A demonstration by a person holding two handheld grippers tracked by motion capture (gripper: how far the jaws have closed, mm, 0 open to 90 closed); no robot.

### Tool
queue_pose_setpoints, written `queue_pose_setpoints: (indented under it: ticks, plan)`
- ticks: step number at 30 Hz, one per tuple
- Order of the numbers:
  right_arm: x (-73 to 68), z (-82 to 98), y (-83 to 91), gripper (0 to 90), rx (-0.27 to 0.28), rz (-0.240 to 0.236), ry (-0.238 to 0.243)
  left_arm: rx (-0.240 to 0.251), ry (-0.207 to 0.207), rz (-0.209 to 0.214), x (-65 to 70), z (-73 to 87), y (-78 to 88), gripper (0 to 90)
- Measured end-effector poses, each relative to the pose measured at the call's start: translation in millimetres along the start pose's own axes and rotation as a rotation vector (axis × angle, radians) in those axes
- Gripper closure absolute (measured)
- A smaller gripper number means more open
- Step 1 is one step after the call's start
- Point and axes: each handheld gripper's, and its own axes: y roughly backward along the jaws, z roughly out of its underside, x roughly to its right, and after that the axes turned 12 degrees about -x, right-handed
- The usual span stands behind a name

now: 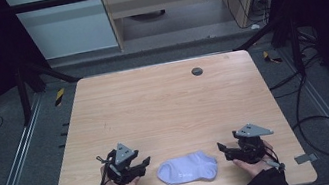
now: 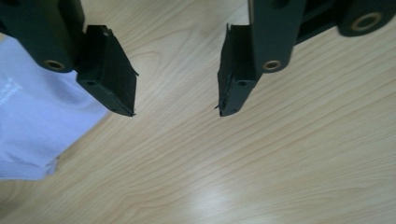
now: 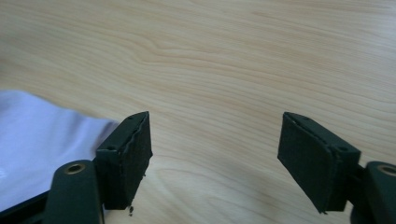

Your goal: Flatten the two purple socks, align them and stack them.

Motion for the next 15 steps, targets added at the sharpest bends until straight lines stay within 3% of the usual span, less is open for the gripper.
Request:
queue_pose_setpoints:
  ticks: [3, 8, 15]
  plan:
    - [6.4, 1.0, 1.0, 23.4, 0.003, 0.012, -0.019, 0.003, 0.015, -0.012, -7.6, 2.8, 1.5, 40.7]
    - [24.3, 4.9, 2.5, 19.7, 0.001, 0.053, -0.056, 0.012, 0.066, -0.065, -32.6, 13.1, 7.9, 36.2]
    - [36.3, 8.4, 0.7, 15.7, -0.011, 0.074, -0.061, -0.002, 0.101, -0.098, -54.0, 22.0, 10.5, 33.0]
